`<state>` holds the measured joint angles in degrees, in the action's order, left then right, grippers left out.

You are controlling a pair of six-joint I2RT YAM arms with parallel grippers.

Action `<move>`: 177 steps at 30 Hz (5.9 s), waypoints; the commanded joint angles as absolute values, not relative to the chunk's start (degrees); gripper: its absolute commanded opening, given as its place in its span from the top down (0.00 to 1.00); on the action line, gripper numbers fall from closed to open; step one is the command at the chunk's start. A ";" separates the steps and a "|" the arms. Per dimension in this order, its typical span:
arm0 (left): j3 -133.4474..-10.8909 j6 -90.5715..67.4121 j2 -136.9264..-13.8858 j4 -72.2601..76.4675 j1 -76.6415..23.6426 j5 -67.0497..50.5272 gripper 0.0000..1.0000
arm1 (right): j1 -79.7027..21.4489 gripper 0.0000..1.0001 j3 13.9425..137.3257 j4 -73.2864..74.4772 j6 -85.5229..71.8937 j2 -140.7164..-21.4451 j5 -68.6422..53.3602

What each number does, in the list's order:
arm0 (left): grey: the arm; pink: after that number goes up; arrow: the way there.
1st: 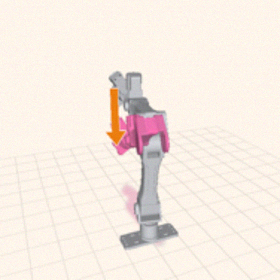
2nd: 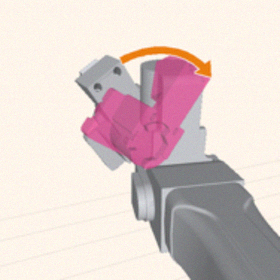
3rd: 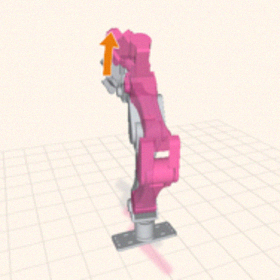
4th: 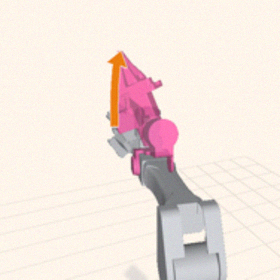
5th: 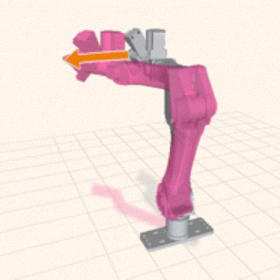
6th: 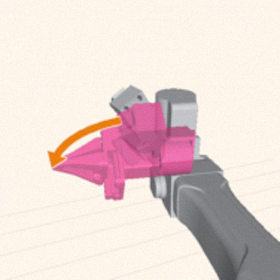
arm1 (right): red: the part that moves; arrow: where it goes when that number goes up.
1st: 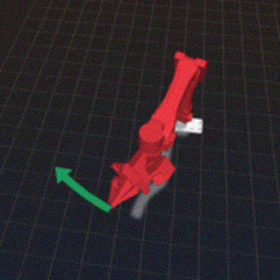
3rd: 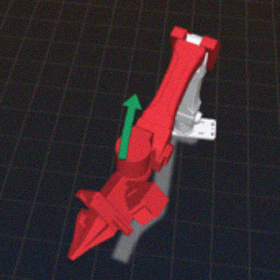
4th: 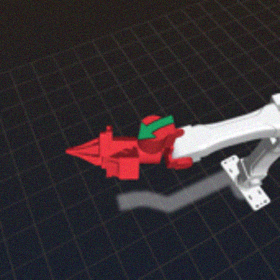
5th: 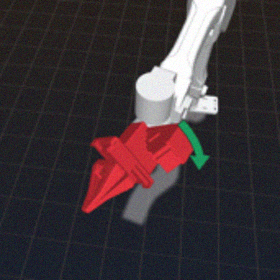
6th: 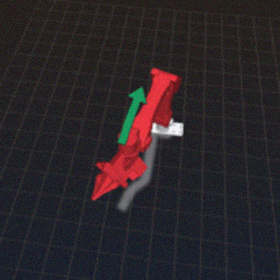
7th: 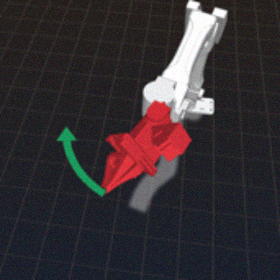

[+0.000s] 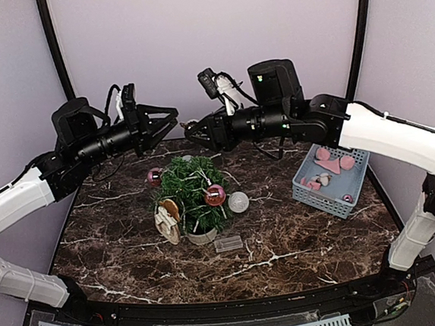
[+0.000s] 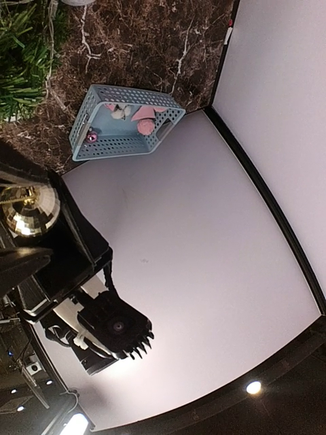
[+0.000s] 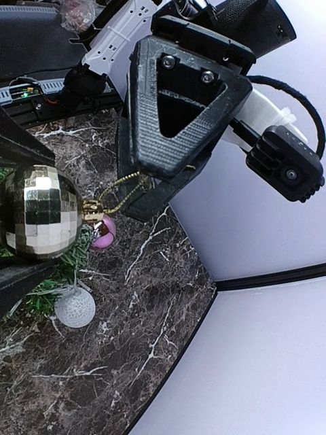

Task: Decorate the small christmas tree
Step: Pass from the right arm to the left, then pass from the left arm to the right, then hang the ornament bell on the branch.

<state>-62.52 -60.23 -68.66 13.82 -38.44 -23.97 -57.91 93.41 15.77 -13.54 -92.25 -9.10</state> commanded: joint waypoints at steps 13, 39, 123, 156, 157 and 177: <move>-62.50 -56.33 -66.80 9.87 -38.55 -22.55 0.96 | -58.45 0.56 92.45 13.03 -13.25 -89.87 -8.07; -77.63 -32.61 -71.08 -11.79 -38.58 -40.63 1.00 | -54.07 0.48 82.16 4.27 -16.53 -80.25 -27.71; -74.87 -31.22 -69.20 -9.86 -40.14 -44.87 0.99 | -56.91 1.00 76.50 -18.81 -21.30 -85.39 -31.56; -65.79 -20.90 -63.98 -3.92 -41.16 -38.28 0.65 | -55.42 1.00 72.54 -21.40 -24.77 -83.33 -36.91; -65.85 -20.30 -64.03 -4.07 -41.43 -38.97 0.65 | -55.42 1.00 72.63 -20.68 -24.53 -83.19 -37.66; -67.41 -16.26 -66.23 -7.52 -50.12 -45.30 0.74 | -55.44 1.00 72.77 -17.49 -25.11 -82.03 -46.21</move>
<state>-66.17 -17.72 -66.17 -6.59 -49.47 -44.53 -55.66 72.14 -15.70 -24.53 -83.68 -44.31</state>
